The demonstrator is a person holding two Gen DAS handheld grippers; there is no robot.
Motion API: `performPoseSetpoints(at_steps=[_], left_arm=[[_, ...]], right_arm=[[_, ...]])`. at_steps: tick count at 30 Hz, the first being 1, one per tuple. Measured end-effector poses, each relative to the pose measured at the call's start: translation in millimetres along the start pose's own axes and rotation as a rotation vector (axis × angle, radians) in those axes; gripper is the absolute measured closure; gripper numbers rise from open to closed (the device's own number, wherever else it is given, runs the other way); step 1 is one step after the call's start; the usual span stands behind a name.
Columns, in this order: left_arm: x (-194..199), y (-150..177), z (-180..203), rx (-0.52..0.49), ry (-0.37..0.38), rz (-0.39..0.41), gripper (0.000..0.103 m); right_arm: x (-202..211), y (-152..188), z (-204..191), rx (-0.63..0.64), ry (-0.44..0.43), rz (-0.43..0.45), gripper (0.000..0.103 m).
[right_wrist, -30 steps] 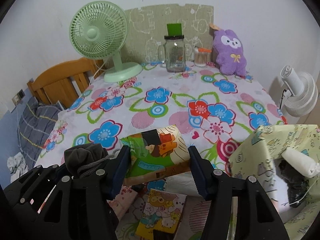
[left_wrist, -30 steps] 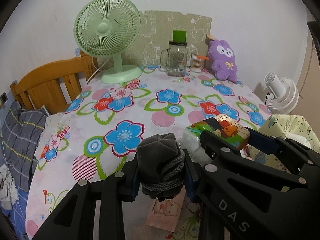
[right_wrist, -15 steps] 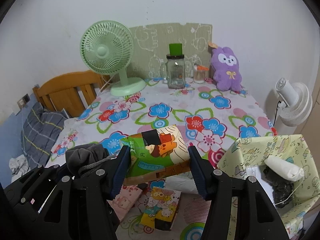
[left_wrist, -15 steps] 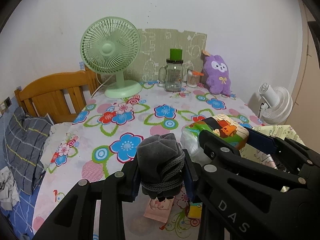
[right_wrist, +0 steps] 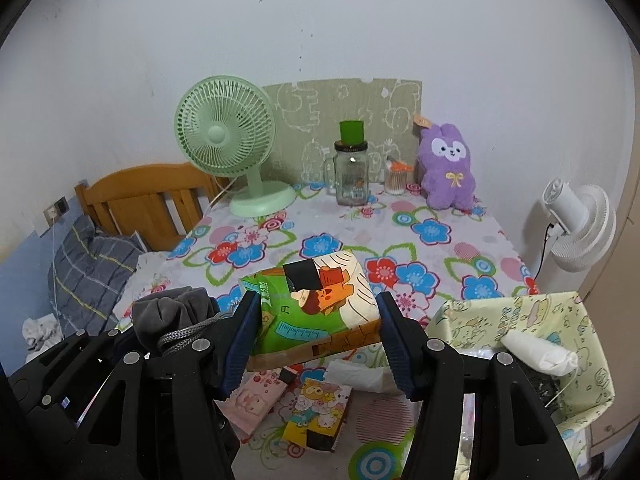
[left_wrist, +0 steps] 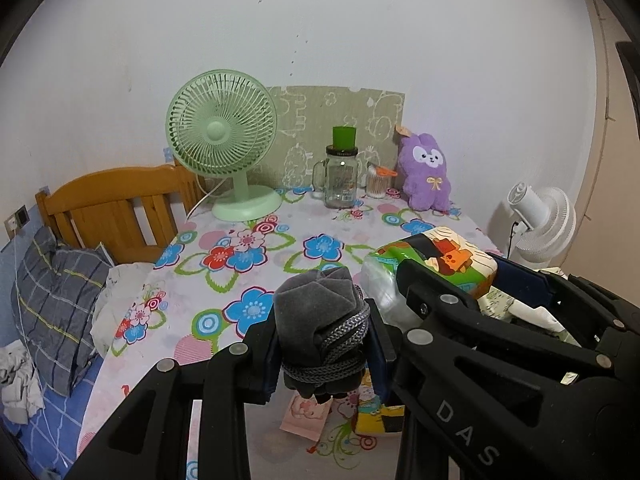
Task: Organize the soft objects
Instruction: 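Carry the grey pouch and green box toward the paper box with both tools, then lower the green box and grey pouch into the paper box and open both tools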
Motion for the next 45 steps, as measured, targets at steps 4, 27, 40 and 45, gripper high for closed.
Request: performPoseSetpoints(at_steps=[4,27,40,45], left_arm=[[6,-3,7,-0.008,0.004,0.017,0.067],[11,-8,81,-0.081,0.076,0.033,0.067],[-2,-7,122,-0.116,0.142,0.018,0.067],[-11,-5,138,-0.136,0.163,0.0,0.067]], right_arm=[[11,-3,7,-0.003,-0.003,0.016,0.041],[42,2,75,-0.026,0.059,0.053,0.041],[46,6,118,-0.038,0.119,0.065,0.041],[42,11,134,-0.062,0.136,0.054,0.041]])
Point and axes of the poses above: each gripper's, at about its wrist camera, not at the fingertips, and x roughly against the way its jaws point, z to its right, y to its underside, the point moved 1 cm from there along -x, roughly the way its jaws point, and after that the axes turned 5 degrees about y, right-handed, at the moved point
